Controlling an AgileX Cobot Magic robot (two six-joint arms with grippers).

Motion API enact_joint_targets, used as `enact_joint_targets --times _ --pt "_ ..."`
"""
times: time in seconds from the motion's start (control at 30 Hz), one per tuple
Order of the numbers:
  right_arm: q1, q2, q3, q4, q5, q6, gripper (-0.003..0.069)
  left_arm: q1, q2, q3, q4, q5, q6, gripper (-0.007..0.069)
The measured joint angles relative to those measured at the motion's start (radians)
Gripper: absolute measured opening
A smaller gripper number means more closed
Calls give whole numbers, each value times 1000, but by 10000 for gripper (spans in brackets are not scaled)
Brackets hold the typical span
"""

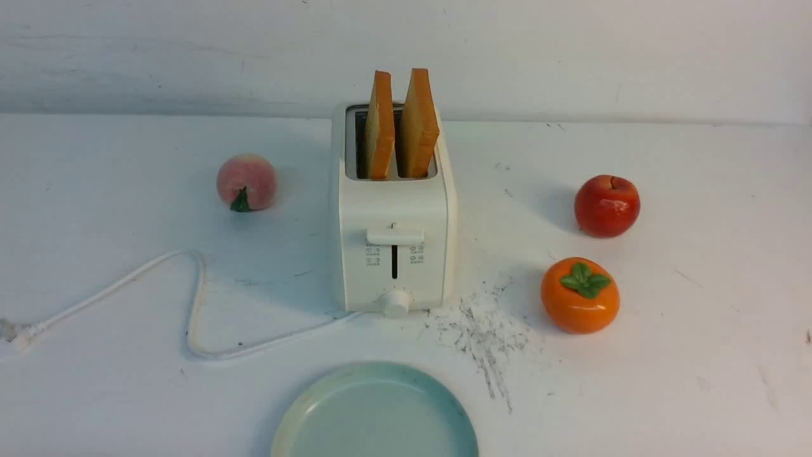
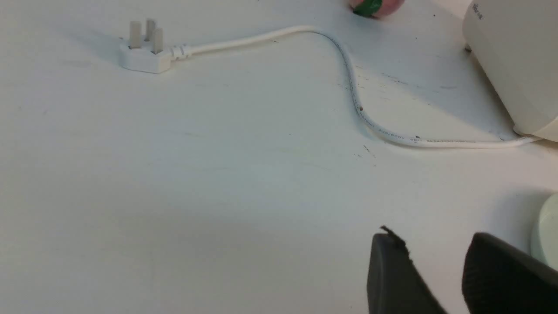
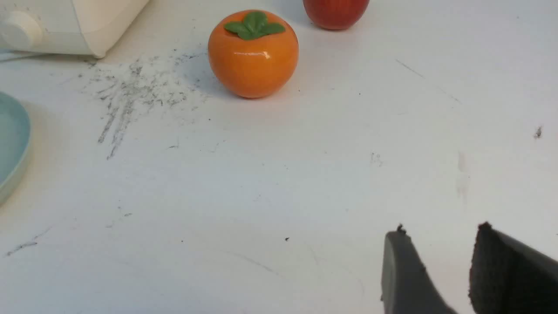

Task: Take toasted bread from bread machine on white table place on plate.
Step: 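Reach for a toast slice standing in the toaster with the left gripper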

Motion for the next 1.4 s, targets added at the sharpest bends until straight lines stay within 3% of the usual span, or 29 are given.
enact_joint_targets --times 0.8,1.07,1.17,1.4 --pt "0 0 0 0 0 0 240 0 0 0 15 -26 -2 238" --pt "0 0 0 8 -5 2 240 0 0 0 -207 -279 -77 238" --pt "0 0 4 84 -27 30 240 0 0 0 -237 -353 -83 238" --pt "1 0 14 627 -216 178 240 0 0 0 -377 -666 -109 217"
